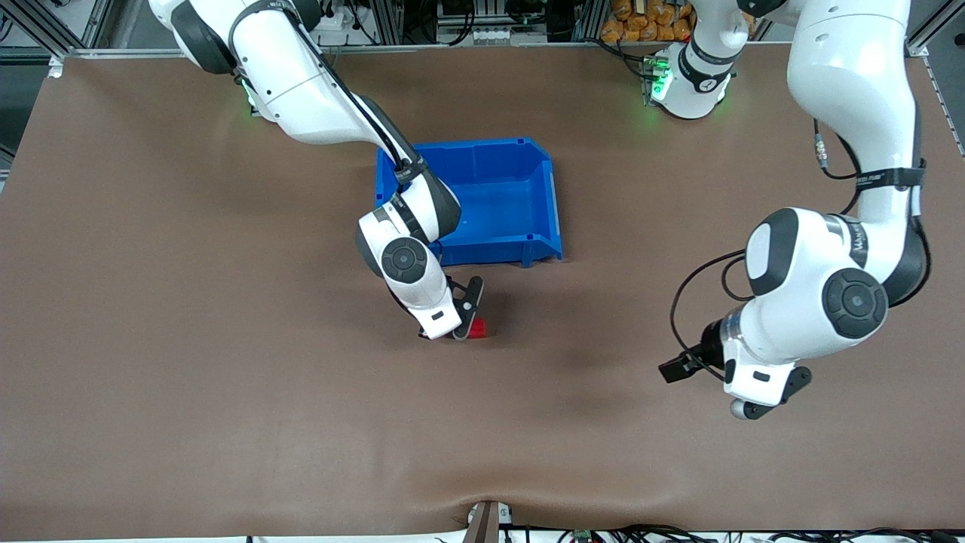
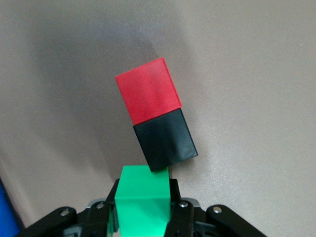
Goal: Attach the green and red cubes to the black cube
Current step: 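Open the left gripper and withdraw it from the red cube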
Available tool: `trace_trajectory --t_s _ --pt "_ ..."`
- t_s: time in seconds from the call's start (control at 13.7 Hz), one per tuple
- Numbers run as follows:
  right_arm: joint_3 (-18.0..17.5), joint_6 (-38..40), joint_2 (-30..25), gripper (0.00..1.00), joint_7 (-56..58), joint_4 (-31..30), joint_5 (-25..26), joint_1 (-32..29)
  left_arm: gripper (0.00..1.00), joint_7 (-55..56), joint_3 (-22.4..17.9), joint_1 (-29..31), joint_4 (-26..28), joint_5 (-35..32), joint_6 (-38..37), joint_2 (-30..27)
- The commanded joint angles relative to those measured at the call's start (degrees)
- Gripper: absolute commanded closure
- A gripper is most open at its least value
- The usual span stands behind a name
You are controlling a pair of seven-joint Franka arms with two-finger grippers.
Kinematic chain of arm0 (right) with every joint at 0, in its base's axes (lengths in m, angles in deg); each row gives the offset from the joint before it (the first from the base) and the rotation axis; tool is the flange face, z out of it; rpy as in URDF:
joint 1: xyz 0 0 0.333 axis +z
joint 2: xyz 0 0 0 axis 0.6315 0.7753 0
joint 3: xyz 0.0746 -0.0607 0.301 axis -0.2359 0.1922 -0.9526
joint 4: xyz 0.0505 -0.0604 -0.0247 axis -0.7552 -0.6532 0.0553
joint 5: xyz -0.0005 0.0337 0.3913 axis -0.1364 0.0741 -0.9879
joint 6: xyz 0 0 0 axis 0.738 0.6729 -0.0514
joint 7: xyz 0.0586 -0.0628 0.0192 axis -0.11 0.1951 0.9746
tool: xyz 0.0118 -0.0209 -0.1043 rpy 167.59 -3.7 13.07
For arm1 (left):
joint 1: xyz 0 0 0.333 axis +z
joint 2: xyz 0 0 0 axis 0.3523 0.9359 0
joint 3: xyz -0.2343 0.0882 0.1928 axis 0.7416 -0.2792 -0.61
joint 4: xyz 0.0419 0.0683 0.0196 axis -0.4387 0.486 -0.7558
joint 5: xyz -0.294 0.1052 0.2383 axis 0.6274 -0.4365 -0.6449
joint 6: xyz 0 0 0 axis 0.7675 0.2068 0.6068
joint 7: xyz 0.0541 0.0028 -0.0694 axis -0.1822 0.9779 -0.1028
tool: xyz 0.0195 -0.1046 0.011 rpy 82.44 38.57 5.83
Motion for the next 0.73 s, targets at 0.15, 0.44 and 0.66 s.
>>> trace_trajectory --t_s 0.15,0.44,0.66 --pt "0.7 0.6 1.6 0.96 -0.3 3.0 2.9 0.6 0.0 -14.8 0.4 3.8 1.3 -4.9 -1.8 -4.2" --pt "0.8 0.3 2.4 0.93 -0.1 3.8 5.7 0.5 0.0 -29.0 1.3 9.0 1.2 -4.8 -3.9 -6.8" --pt "0.8 0.2 3.8 0.93 -0.4 5.6 5.8 0.6 0.0 -34.2 7.0 15.7 1.2 -4.7 -10.5 -10.6"
